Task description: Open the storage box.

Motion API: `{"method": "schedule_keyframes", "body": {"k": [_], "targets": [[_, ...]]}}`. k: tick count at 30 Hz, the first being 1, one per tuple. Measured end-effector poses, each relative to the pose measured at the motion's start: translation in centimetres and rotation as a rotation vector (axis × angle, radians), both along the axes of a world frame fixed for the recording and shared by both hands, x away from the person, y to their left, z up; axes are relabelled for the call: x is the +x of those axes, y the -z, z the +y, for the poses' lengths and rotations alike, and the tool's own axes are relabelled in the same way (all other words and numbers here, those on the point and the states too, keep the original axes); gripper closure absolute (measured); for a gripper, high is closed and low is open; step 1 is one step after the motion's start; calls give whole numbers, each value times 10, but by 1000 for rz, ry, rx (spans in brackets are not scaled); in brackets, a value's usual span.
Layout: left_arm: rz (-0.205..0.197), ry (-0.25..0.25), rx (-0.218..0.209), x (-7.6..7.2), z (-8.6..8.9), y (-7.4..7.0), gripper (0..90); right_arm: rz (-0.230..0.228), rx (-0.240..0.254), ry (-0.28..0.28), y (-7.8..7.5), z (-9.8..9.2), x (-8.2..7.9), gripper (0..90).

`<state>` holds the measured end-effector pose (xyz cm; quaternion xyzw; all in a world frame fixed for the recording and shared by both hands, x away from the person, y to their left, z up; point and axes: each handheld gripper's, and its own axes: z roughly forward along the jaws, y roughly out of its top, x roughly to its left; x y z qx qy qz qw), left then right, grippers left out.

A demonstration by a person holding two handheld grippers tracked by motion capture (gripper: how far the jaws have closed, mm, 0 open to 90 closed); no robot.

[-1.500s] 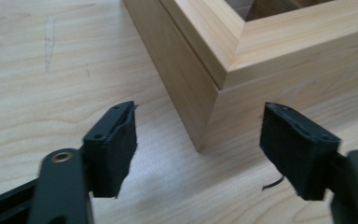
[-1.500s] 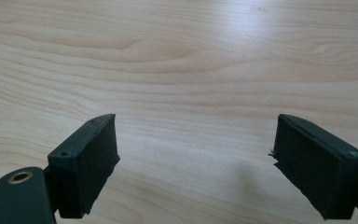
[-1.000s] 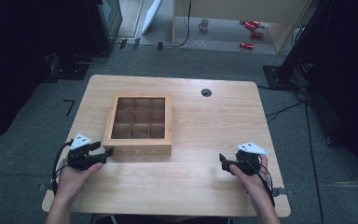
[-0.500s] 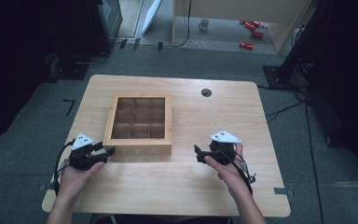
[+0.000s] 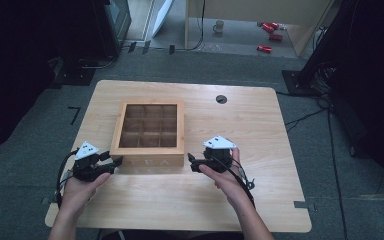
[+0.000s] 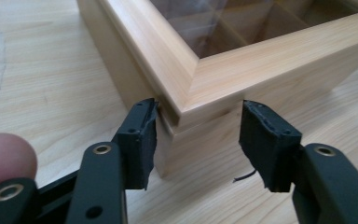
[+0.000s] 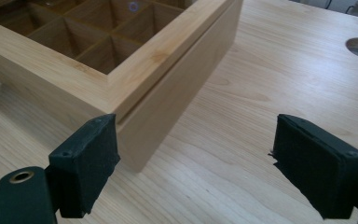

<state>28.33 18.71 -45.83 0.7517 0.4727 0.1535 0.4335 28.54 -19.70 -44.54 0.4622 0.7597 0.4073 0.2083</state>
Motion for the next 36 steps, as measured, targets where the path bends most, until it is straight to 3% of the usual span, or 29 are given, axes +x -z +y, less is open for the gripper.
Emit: {"method": "schedule_keyframes", "body": {"k": [3,6,13,21,30,36], "targets": [[-40,-27,-126,-1,12,-14,495,0,3,-17,1,6,0,143],[-61,-37,-83,-4,15,-18,482,-3,9,-38,3,13,0,143],[11,-1,-8,-1,8,5,405,10,8,-40,7,19,1,144],[28,5,64,3,-6,16,436,30,0,-37,16,19,2,144],[24,-3,35,2,-3,13,457,38,0,-25,18,15,1,143],[23,-6,41,1,-4,12,466,41,-4,-29,19,16,0,143]]}}
